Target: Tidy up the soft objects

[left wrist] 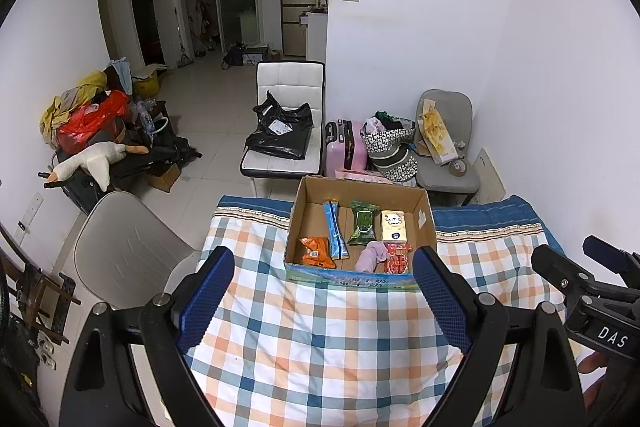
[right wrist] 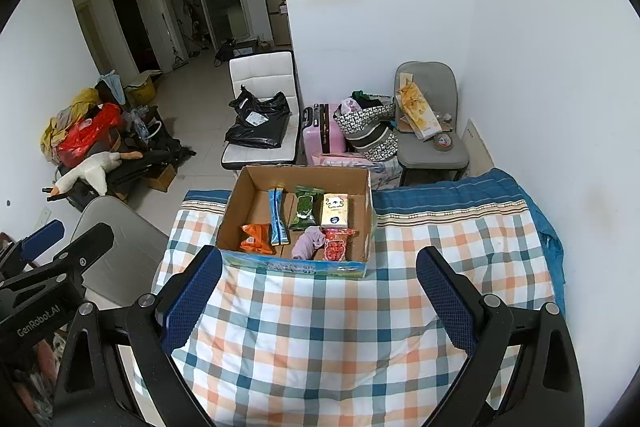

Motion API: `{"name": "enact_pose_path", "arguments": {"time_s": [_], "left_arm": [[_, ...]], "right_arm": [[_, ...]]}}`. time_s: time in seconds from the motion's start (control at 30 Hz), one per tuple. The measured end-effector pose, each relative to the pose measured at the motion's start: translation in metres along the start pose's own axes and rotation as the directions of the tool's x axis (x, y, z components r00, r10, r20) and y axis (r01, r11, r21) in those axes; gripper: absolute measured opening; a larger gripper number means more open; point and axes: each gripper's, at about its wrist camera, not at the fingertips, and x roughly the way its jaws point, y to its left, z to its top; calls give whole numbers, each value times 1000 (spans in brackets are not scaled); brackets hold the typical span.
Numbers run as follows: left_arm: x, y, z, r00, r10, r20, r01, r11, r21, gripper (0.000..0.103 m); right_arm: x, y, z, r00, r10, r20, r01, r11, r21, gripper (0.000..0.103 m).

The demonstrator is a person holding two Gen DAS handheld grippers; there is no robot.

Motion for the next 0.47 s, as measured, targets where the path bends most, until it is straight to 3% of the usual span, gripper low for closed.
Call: {"name": "enact_pose_path", "arguments": {"time_s": [0.47], "left_arm": [[-2,0,2,1000,-1,1,1,1000,-4,91]], "right_arm": [[-1,-2,-2,1000,-2,2,2,1000,-7,99]]}}
